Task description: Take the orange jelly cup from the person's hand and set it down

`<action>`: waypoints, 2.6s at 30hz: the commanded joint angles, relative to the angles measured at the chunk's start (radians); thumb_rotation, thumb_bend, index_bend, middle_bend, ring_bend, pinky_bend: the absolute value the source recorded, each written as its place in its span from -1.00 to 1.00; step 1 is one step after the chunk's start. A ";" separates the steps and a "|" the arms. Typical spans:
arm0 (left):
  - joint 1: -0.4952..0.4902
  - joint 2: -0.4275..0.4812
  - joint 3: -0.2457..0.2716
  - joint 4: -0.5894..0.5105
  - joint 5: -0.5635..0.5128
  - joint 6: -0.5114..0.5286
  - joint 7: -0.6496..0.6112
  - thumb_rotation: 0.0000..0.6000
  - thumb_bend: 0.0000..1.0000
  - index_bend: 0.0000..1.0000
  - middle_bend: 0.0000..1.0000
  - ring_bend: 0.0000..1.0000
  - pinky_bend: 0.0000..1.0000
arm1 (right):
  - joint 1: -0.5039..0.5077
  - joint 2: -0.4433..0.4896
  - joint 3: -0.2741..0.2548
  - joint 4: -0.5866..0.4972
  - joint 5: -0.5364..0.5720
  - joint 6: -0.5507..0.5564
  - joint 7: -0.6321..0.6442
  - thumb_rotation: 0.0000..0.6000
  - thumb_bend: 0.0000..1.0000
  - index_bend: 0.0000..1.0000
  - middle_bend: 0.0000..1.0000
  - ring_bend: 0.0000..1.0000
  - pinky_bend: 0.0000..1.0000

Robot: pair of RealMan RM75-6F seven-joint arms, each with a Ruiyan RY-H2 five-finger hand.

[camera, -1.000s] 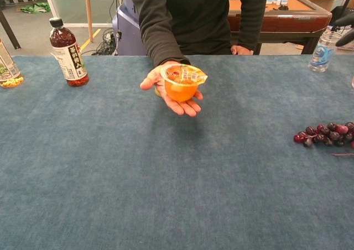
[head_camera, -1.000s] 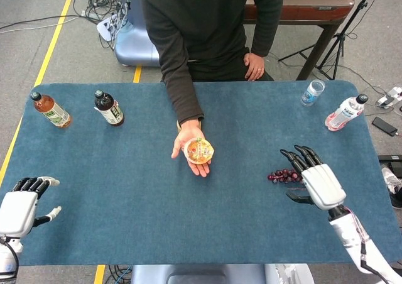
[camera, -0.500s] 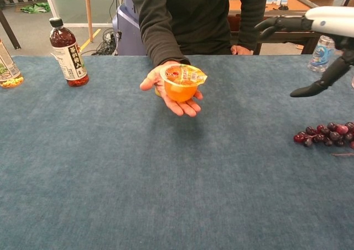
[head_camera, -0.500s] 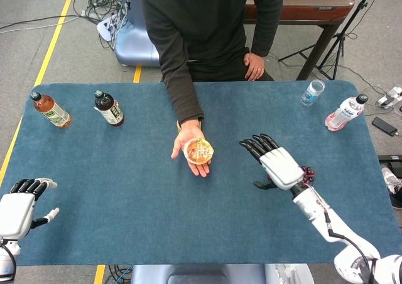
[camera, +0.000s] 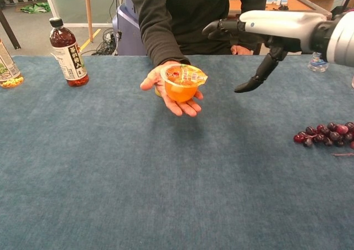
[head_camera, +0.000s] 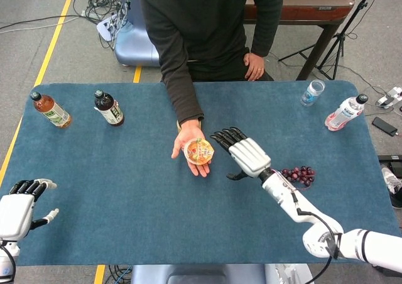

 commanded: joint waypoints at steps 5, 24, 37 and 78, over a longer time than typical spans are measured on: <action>0.003 0.000 0.000 -0.002 -0.002 0.002 0.004 1.00 -0.66 -0.24 -0.30 -0.42 -0.57 | 0.079 -0.061 0.019 0.060 0.080 -0.046 -0.026 1.00 -0.75 -0.87 -0.84 -1.00 -0.94; 0.016 -0.003 0.004 0.005 -0.010 0.006 0.003 1.00 -0.66 -0.24 -0.30 -0.42 -0.57 | 0.253 -0.187 0.020 0.204 0.273 -0.128 -0.082 1.00 -0.75 -0.87 -0.79 -1.00 -0.94; 0.023 -0.003 0.004 0.013 -0.009 0.013 -0.003 1.00 -0.66 -0.23 -0.30 -0.42 -0.57 | 0.294 -0.219 -0.002 0.262 0.321 -0.131 -0.068 1.00 -0.40 -0.61 -0.55 -0.89 -0.53; 0.014 -0.011 0.002 -0.002 0.012 0.010 0.008 1.00 -0.66 -0.23 -0.30 -0.42 -0.57 | 0.028 -0.024 -0.140 0.139 0.126 0.068 0.076 1.00 -0.30 -0.33 -0.40 -0.72 -0.27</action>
